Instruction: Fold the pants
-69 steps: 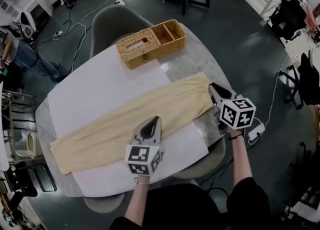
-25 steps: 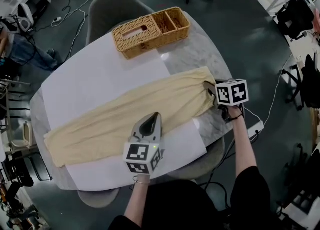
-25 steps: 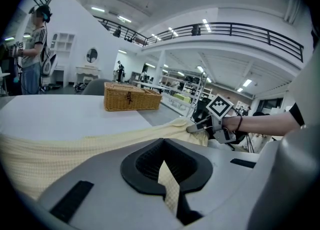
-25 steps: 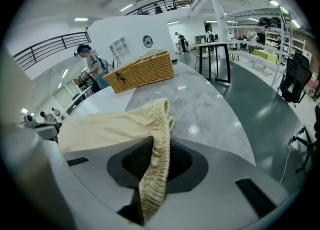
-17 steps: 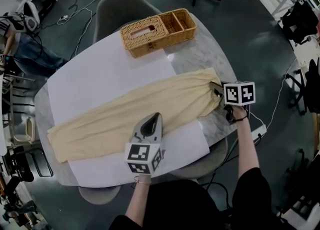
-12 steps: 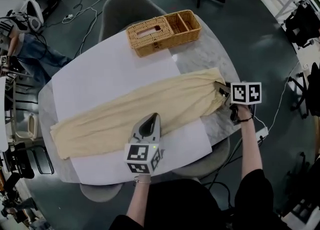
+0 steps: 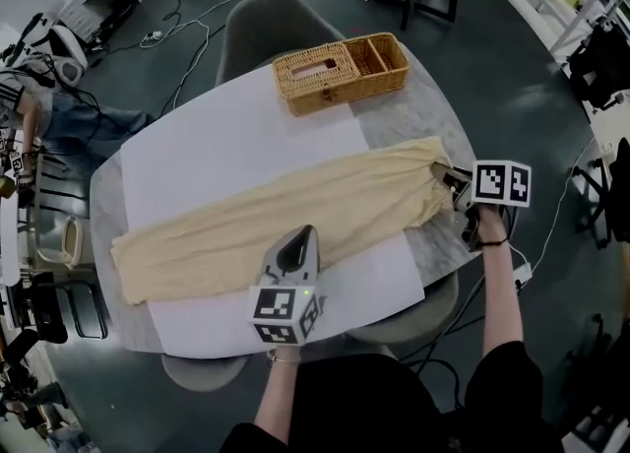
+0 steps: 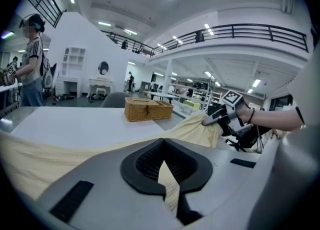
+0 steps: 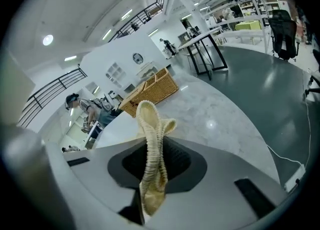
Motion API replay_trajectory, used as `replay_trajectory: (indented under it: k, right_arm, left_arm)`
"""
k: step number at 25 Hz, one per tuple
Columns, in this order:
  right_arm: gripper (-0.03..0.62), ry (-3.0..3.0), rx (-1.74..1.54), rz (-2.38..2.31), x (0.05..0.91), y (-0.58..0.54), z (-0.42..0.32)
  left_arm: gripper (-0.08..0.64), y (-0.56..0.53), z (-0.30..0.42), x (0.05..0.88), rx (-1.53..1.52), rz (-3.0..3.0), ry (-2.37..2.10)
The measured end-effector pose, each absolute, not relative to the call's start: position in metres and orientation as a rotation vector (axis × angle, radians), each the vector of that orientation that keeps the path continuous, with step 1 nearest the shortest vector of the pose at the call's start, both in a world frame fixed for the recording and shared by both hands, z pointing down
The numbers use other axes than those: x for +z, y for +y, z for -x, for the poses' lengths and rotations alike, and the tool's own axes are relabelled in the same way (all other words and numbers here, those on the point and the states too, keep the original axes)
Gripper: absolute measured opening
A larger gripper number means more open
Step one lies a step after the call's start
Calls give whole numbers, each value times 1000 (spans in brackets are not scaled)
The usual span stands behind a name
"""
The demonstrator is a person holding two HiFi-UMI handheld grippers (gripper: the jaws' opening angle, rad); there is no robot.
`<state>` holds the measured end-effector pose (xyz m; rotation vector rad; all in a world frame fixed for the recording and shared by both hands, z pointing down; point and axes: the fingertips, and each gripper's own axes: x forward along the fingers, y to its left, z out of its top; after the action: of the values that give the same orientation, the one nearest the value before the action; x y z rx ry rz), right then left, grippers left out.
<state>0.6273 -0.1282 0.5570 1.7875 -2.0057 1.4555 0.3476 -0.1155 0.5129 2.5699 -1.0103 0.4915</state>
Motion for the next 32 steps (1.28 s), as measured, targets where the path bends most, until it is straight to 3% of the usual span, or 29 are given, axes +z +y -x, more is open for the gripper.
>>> replay_trajectory:
  k: [9, 19, 32]
  right_arm:
    - [57, -2066, 1477, -1734, 519, -123, -604]
    - [57, -2081, 1276, -1735, 474, -120, -571]
    - [57, -2150, 1152, -1743, 437, -138, -486]
  left_arm:
    - [14, -113, -317, 498, 427, -2553, -1094]
    - [14, -107, -261, 480, 406, -2560, -1204]
    - [14, -108, -181, 473, 405, -2558, -1234]
